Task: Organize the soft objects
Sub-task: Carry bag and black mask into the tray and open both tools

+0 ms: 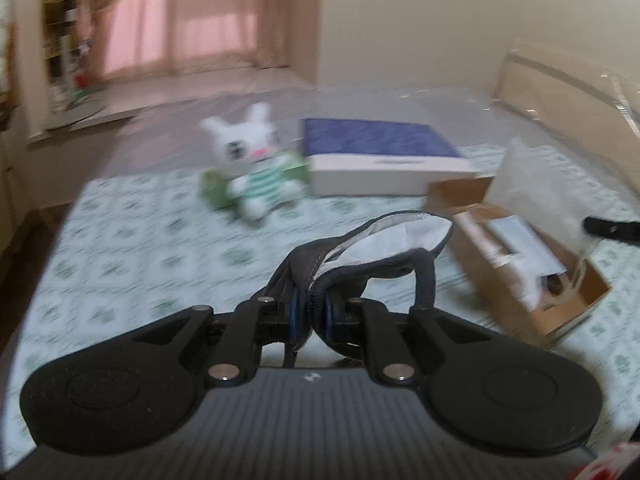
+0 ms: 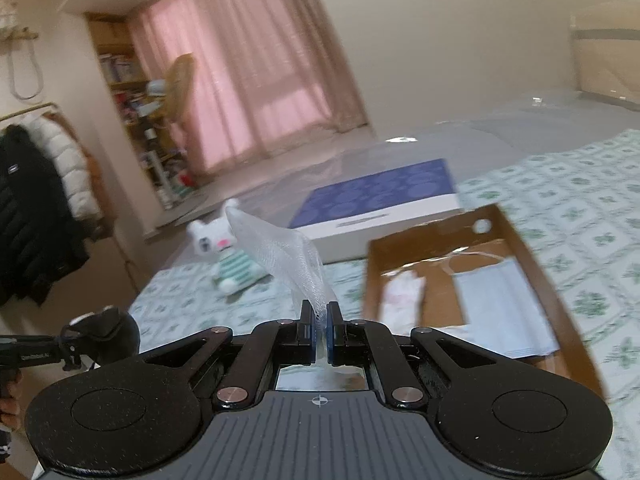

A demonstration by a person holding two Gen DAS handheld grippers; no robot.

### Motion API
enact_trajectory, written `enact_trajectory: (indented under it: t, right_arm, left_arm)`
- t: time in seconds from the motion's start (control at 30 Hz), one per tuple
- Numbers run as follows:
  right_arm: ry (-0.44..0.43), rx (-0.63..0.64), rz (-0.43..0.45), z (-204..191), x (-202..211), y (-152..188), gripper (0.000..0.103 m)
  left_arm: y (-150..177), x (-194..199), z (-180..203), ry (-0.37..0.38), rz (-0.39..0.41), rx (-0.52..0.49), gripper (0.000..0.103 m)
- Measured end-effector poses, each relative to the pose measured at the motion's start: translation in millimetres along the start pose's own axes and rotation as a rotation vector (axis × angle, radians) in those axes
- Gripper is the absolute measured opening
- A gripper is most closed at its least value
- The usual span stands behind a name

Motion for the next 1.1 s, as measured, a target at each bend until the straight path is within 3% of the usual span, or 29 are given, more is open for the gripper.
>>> enact_trajectory:
  t: [0.33, 0.57, 0.93, 1.1]
  right_arm:
    - [0.154, -0.080, 0.042, 71.4, 12.9, -30.5, 0.005]
    - [0.217, -0.129, 0.049, 110.6, 6.7, -42.2, 0.005]
    - [0.257, -0.220, 0.020, 154.9, -25.6, -37.3, 0.005]
    - [0.276, -0.219, 0.016, 168.3, -42.0, -33.4, 0.005]
  left_arm:
    - [-44.6, -76.5, 149.3, 0.234, -0.010, -0.021, 0.012]
    - [-53.2, -128.3, 214.1, 0.297, -0.067, 0.018, 0.012]
    - [-45.7, -214.4, 253.0, 0.241, -0.183, 0.051, 0.013]
    - [-45.4, -238.6, 258.8, 0.232, -0.208, 0.054, 0.027]
Point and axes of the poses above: each gripper's, at about its wrist camera, not at the fingertips, and x roughly against the way its jaws point, z to its right, y to its underside, the point moved 9 cm from there along -x, roughly the way its jaws point, and after that the axes turned 6 degrees about z, right-handed, at the moved point
